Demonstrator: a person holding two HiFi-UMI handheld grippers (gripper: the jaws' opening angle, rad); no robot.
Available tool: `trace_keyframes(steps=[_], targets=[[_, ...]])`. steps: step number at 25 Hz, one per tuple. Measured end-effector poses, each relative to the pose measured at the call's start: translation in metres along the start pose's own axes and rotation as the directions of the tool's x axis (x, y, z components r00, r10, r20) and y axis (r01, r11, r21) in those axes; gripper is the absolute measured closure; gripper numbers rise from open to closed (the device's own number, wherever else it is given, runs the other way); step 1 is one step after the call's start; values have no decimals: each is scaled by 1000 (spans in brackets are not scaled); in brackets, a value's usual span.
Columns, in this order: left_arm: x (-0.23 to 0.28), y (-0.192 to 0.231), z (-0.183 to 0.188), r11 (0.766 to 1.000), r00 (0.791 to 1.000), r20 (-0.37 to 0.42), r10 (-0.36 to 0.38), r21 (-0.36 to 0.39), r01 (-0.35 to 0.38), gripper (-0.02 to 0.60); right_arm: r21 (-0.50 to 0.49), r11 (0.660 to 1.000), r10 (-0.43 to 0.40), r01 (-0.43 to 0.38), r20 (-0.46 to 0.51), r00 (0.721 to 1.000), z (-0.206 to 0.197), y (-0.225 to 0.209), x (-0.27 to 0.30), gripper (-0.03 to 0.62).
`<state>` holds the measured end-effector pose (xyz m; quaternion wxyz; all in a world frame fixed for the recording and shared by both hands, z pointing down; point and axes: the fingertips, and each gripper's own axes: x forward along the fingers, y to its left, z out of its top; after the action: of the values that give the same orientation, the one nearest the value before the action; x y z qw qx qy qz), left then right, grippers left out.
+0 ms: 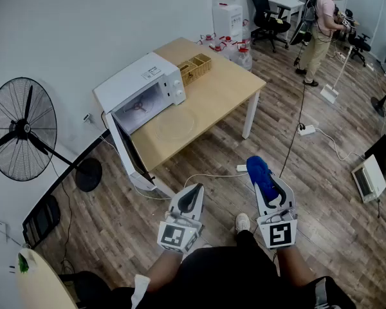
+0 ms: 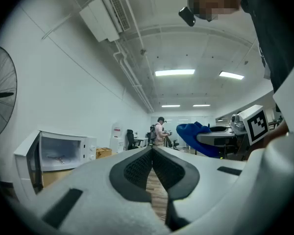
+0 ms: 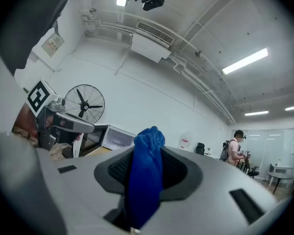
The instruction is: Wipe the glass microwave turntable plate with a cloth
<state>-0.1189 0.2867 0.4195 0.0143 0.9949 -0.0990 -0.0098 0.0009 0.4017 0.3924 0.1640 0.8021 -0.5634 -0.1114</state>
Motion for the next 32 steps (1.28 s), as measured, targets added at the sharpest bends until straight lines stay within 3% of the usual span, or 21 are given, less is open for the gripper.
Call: trace_keyframes(steps=[11,19,25,32], targets=[[34,10,-8,1000,1000,-21,18,-7,-18,580,27,999,21,-20,-47,999,-21,-20,30,467],[81,27,-13,998,997,-47,61,10,-60,580,119,992,30,-33,29,999,-37,-57,75,457],[133,43,-6,989,988,-37,148,28,-148,580,111,985,124,-132,75,989,-49,-96,134,456],[170,56,-7,967,965,-48,256,28,-255,580,110,952,268,-284,140,953,-59,-114,192,456]])
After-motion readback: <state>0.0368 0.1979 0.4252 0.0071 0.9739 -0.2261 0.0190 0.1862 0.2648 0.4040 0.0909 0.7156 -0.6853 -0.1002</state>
